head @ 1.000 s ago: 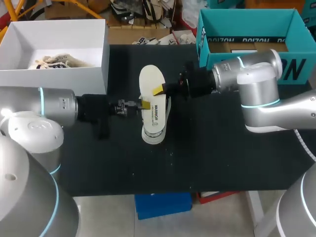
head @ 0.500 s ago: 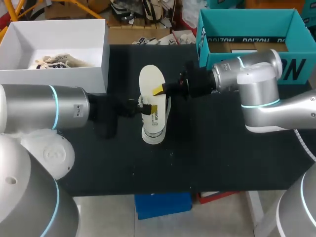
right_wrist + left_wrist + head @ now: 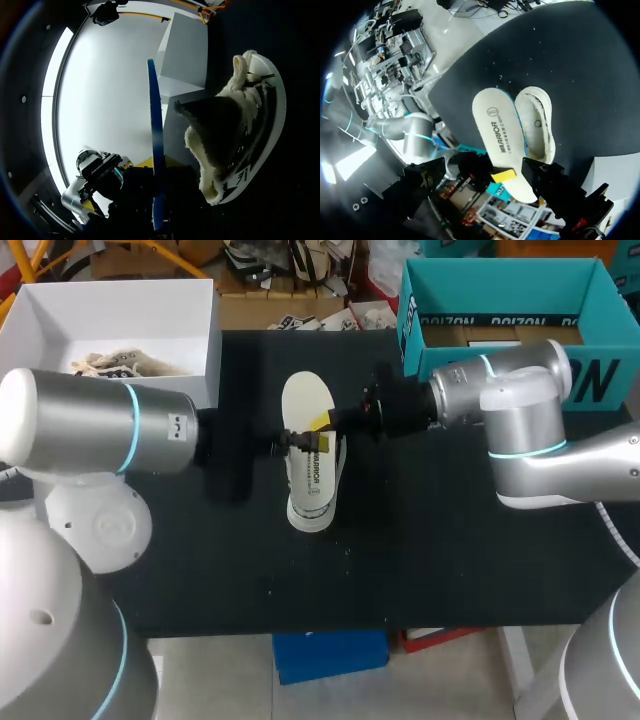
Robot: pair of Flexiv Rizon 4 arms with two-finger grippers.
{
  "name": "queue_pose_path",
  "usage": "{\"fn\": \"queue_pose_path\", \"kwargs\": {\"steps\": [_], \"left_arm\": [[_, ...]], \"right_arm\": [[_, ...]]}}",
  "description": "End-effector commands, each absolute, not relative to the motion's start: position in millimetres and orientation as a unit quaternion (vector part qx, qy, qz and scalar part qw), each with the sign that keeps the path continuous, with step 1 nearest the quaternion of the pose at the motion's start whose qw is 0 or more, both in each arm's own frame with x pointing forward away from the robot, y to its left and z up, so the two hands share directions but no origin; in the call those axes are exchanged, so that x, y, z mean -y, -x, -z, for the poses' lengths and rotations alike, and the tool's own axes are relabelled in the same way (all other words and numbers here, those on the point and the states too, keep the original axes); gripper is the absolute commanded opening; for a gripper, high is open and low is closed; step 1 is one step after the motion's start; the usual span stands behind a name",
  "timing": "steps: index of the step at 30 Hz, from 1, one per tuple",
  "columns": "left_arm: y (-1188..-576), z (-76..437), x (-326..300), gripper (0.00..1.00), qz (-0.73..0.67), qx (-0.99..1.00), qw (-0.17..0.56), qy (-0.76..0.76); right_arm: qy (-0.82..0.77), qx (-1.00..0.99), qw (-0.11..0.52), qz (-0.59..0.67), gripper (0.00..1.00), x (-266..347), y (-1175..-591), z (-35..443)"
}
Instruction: Take the shoe out of the shoebox, open the shoe tongue, remove and reinsert the insole, then place the shoe into the shoebox
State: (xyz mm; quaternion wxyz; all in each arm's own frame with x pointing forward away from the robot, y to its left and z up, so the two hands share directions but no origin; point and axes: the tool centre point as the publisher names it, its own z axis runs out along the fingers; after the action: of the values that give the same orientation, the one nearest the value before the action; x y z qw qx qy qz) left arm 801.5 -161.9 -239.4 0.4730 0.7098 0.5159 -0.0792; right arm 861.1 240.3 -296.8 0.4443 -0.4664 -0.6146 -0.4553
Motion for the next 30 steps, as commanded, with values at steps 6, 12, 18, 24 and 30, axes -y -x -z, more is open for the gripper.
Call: {"fn": "queue_pose_path", "kwargs": {"steps": [6, 12, 18, 24, 30], "left_arm": [[-807, 225, 169, 1.0, -0.065, -0.613, 0.303, -0.727], [-807, 225, 169, 1.0, -0.065, -0.613, 0.303, -0.727], [-807, 225, 169, 1.0, -0.065, -0.613, 0.303, -0.727], [-819, 227, 182, 1.0, -0.068, -0.667, 0.232, -0.705], [-817, 215, 189, 1.0, -0.075, -0.675, 0.203, -0.706]], "right_arm": [[0.466, 0.615, 0.445, 0.454, 0.0, -241, -862, 297], [0.466, 0.615, 0.445, 0.454, 0.0, -241, -862, 297], [0.466, 0.615, 0.445, 0.454, 0.0, -241, -862, 297], [0.466, 0.615, 0.445, 0.454, 0.0, -241, -862, 297], [0.466, 0.615, 0.445, 0.454, 0.0, -241, -862, 297]]}}
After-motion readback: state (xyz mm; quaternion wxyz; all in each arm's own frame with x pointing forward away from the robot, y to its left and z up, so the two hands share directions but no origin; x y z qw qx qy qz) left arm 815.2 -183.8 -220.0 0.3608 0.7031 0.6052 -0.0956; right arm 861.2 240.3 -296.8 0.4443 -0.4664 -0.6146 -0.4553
